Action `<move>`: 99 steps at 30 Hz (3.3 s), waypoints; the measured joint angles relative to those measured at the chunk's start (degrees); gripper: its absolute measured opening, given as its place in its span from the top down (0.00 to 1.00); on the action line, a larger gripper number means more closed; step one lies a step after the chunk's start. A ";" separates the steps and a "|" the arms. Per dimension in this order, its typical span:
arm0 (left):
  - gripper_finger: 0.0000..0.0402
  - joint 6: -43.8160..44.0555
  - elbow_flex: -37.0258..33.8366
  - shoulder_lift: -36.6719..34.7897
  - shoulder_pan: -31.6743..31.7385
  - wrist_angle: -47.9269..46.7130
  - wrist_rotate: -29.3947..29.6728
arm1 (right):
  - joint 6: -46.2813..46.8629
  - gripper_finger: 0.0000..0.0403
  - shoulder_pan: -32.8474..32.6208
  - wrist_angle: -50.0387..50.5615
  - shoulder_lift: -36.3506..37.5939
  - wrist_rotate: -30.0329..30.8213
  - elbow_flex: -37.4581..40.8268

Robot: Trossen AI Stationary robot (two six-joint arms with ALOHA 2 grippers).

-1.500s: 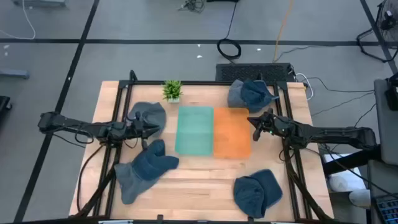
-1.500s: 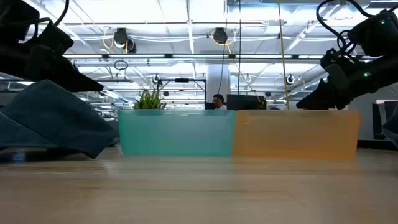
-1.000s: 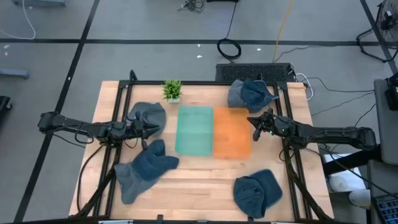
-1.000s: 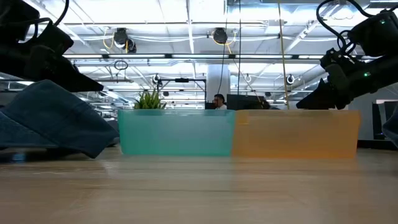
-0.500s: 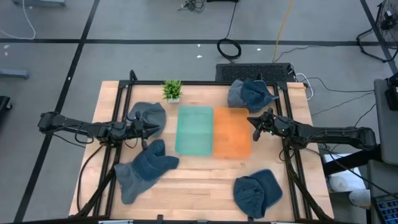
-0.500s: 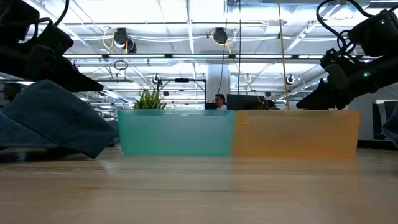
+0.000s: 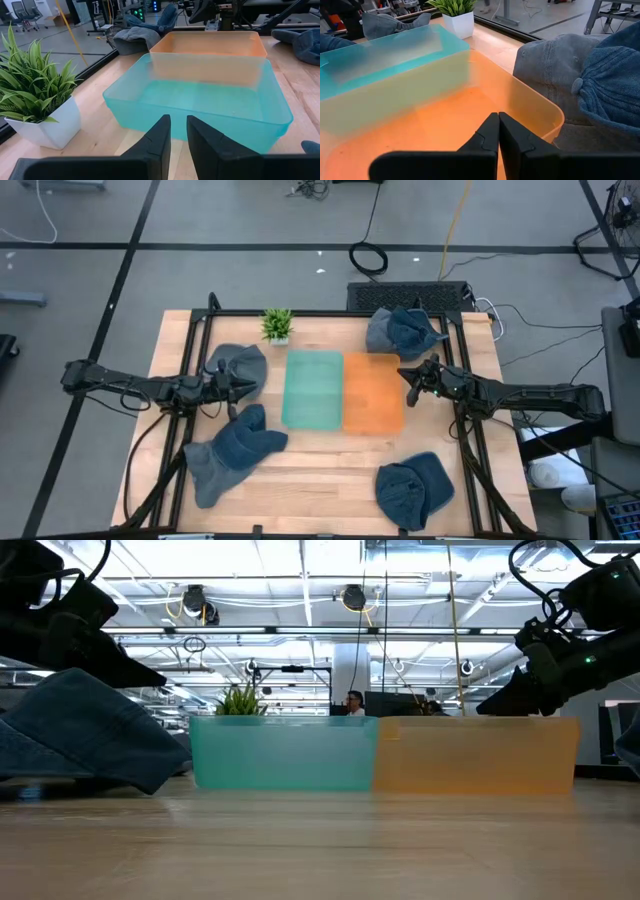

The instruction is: Pick & Place hat

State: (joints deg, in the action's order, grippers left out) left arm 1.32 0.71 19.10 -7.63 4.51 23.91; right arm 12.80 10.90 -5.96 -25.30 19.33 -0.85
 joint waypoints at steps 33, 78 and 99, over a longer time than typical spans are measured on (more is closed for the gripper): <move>0.81 2.57 0.00 -0.01 -0.01 0.09 -0.03 | 0.00 1.00 0.00 0.00 0.00 0.00 0.00; 0.35 -2.96 43.21 27.33 -0.01 -38.99 2.90 | 0.00 1.00 0.00 0.00 0.01 0.00 -0.01; 0.32 0.48 62.46 40.58 -0.01 -68.68 -8.48 | 0.00 1.00 0.00 0.00 0.02 -0.02 0.01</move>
State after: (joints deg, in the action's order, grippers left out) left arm 1.80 63.17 59.68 -7.64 -64.17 15.43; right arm 12.80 10.90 -5.96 -25.28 19.31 -0.84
